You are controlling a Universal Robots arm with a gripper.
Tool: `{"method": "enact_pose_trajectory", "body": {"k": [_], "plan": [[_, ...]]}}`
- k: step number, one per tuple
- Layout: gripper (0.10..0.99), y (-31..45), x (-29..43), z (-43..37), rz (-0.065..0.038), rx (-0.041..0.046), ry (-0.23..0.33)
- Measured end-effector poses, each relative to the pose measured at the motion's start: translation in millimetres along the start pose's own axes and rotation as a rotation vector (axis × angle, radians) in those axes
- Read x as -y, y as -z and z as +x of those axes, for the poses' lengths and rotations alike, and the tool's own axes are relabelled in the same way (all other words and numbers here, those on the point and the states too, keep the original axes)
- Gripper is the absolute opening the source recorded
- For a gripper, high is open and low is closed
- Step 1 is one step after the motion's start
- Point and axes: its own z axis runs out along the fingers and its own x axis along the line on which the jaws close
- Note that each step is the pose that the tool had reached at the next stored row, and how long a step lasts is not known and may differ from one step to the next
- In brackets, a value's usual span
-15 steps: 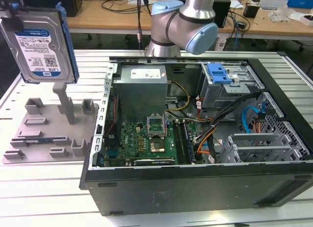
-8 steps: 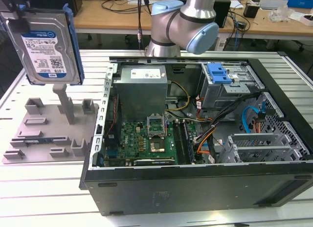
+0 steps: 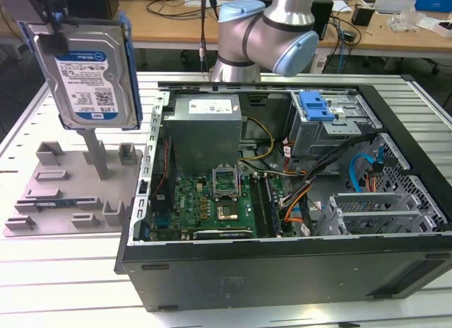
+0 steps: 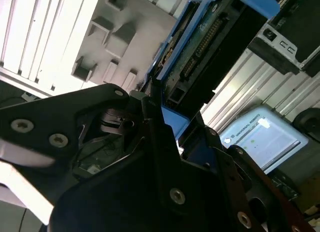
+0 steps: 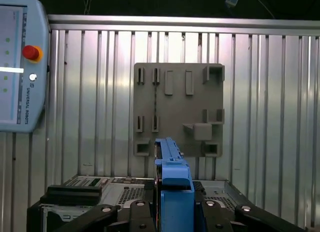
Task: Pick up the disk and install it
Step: 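Pick up the disk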
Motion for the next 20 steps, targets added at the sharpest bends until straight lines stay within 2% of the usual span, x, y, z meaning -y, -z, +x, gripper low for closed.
{"method": "enact_pose_trajectory", "body": {"k": [12, 17, 20], "plan": [[0.369, 0.6, 41.7, 16.3, 0.0, -0.004, 0.0], [0.369, 1.0, 69.5, 26.5, 0.0, -0.0076, 0.0], [0.369, 1.2, 79.7, 30.7, 0.0, -0.0087, 0.0]]}}
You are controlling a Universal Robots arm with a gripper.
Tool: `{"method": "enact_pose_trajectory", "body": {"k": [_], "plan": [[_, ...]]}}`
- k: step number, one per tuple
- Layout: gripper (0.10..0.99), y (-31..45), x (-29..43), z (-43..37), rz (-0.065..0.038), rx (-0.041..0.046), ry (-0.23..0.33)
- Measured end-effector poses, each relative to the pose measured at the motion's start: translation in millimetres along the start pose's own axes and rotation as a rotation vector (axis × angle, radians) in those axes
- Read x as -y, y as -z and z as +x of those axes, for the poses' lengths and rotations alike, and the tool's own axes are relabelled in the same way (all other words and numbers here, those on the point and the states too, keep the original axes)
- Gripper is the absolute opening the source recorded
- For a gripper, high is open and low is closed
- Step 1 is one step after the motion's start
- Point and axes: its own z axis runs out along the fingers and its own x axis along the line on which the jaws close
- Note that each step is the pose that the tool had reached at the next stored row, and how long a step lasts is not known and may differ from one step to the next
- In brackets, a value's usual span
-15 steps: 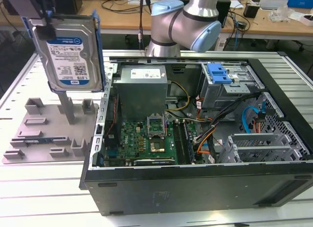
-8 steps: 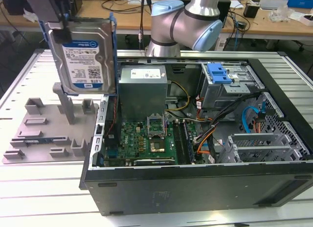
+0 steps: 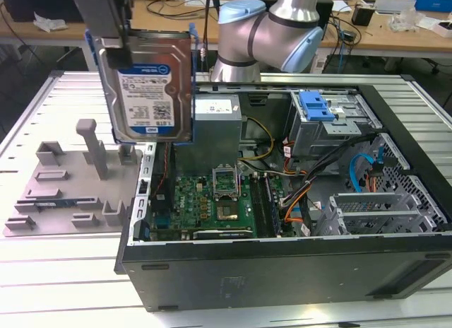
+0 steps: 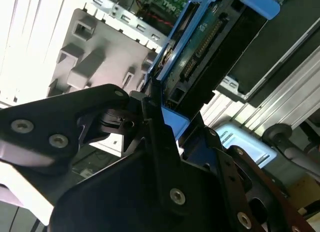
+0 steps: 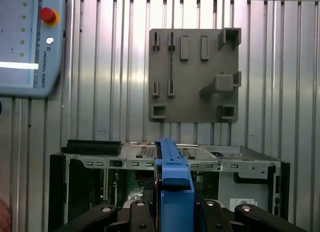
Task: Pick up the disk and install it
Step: 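Pick up the disk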
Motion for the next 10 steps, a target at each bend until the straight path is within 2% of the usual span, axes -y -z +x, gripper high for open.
{"method": "enact_pose_trajectory", "body": {"k": [5, 10], "plan": [[0.369, 0.1, 15.1, 7.2, 0.0, -0.0017, 0.0], [0.369, 0.2, 31.2, 17.9, 0.0, -0.0025, 0.0]]}}
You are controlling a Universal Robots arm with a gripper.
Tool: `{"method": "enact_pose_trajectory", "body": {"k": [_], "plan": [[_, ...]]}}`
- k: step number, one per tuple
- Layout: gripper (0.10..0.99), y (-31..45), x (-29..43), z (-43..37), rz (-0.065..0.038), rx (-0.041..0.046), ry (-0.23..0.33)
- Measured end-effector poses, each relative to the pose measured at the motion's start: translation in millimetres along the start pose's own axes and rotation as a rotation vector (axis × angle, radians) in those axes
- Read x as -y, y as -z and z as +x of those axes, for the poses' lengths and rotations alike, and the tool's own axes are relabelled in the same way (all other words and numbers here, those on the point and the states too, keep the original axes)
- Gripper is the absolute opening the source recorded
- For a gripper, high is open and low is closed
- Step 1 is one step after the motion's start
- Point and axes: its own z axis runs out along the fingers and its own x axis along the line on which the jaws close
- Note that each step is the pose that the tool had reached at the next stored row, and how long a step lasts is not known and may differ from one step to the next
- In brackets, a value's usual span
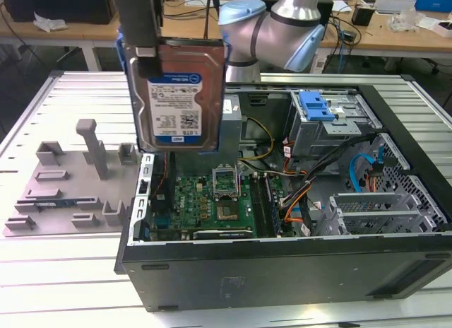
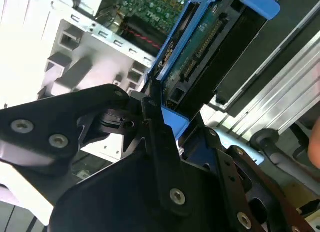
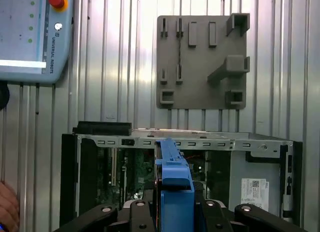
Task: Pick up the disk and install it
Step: 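Pick up the disk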
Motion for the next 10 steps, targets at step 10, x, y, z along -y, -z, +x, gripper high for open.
{"method": "enact_pose_trajectory", "body": {"k": [10], "plan": [[0.369, 0.2, 39.7, 21.6, 0.0, -0.0001, 0.0]]}}
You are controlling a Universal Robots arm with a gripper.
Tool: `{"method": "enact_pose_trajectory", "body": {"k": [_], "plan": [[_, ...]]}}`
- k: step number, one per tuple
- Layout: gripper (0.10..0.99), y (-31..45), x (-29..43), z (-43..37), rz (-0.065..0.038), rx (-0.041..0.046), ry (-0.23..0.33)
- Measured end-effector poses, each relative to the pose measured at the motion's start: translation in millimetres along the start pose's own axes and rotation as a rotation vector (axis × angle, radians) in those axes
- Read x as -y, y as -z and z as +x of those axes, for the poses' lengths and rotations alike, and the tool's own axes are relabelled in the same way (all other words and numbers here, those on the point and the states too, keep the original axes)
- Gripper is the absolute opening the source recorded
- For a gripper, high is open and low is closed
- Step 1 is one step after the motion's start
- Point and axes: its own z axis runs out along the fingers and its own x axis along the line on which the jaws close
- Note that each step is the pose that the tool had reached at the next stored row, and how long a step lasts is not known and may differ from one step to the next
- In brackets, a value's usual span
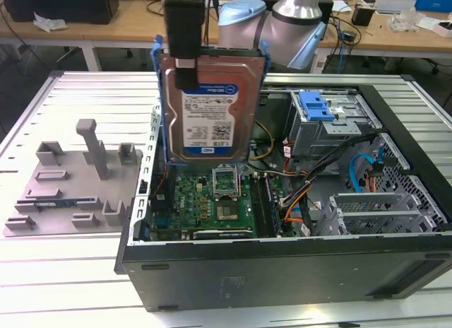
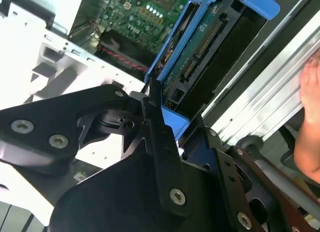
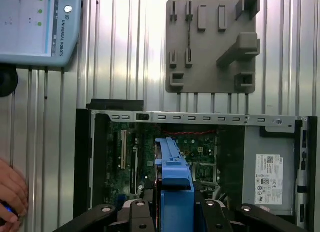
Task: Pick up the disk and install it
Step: 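Pick up the disk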
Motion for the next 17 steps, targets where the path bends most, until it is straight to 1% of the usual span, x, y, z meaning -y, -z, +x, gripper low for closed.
{"method": "enact_pose_trajectory", "body": {"k": [3, 5, 6, 9, 10, 11, 12, 14, 17], "plan": [[0.369, 0.1, 10.5, 4.7, 0.0, 0.0, 0.0], [0.369, 0.2, 22.8, 10.6, 0.0, 0.0, 0.0], [0.369, 0.2, 30.2, 13.7, 0.0, 0.0, 0.0], [0.369, 0.4, 39.3, 17.2, 0.0, 0.0, 0.0], [0.369, 0.4, 45.0, 19.0, 0.0, 0.0, 0.0], [0.369, 0.6, 54.9, 21.8, 0.0, 0.0, 0.0], [0.369, 0.7, 62.1, 24.1, 0.0, 0.0, 0.0], [0.369, 0.6, 65.7, 25.8, 0.0, 0.0001, 0.0], [0.369, 0.7, 66.0, 26.0, 0.0, 0.0, 0.0]]}}
